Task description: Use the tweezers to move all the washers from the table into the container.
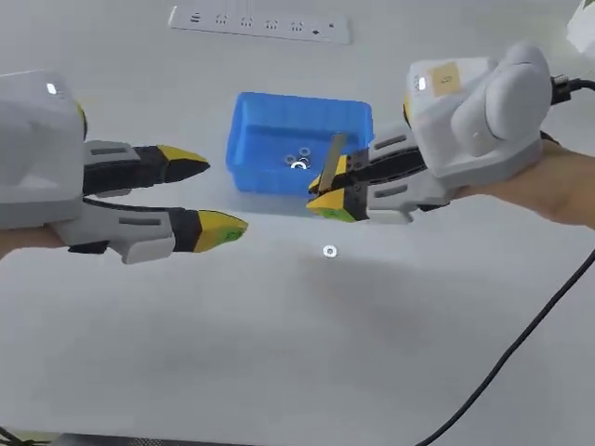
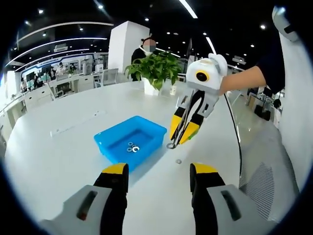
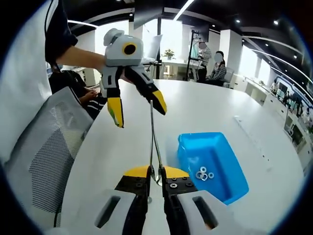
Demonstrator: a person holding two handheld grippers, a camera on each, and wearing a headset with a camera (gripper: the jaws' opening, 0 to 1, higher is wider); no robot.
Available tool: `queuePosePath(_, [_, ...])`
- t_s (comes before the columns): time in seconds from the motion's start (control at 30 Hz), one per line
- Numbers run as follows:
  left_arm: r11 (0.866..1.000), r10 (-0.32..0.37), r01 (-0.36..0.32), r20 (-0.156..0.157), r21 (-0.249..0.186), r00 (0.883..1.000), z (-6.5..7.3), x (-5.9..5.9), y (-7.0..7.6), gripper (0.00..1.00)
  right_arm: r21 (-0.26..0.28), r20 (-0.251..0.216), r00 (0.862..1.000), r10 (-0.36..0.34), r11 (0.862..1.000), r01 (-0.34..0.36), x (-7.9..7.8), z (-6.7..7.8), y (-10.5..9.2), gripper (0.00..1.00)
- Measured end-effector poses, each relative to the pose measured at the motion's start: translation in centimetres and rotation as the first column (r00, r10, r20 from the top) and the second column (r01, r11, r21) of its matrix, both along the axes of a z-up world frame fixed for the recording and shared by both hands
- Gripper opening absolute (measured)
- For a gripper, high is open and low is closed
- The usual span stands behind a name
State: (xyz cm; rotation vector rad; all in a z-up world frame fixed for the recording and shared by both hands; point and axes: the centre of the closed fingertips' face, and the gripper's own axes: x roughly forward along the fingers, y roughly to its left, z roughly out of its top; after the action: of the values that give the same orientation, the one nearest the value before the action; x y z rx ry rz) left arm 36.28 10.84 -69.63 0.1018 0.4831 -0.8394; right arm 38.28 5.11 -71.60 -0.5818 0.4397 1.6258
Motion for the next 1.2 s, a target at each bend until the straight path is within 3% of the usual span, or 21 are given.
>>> queuePosePath(0.13, [1.0,0.021,-0.021,0.008,-0.003,1.0,0.3,0.0,0.1,0.62,0.01,-0.005,1.0,-0.001,1.0,0.001,0.3,0.9,0.3,0.1])
queuePosePath(0.3, [0.998,0.051,-0.05,0.005,-0.036,0.999,0.2,0.3,0.7,0.67,0.022,0.014,1.0,-0.001,1.0,0.001,0.9,2.3,0.7,0.1])
queuePosePath(0.5, [0.997,0.05,-0.05,-0.001,-0.053,0.999,0.1,0.0,0.6,0.68,0.025,0.036,0.999,-0.013,1.0,0.012,2.8,3.1,1.0,0.1])
queuePosePath(0.67, [0.993,0.076,-0.076,-0.003,-0.091,0.997,0.2,0.4,1.5,0.69,0.032,0.045,0.999,-0.03,0.999,0.028,4.5,3.4,1.4,0.1])
queuePosePath(0.93, [0.993,0.083,-0.084,-0.016,-0.082,0.996,-0.5,0.0,1.9,0.69,0.018,0.057,0.995,-0.086,0.996,0.085,8.8,1.5,1.6,0.1])
queuePosePath(1.2, [0.994,0.093,-0.095,-0.041,-0.053,0.995,-1.6,-0.6,2.6,0.67,0.0,0.054,0.994,-0.099,0.995,0.099,10.4,-1.3,2.1,0.1])
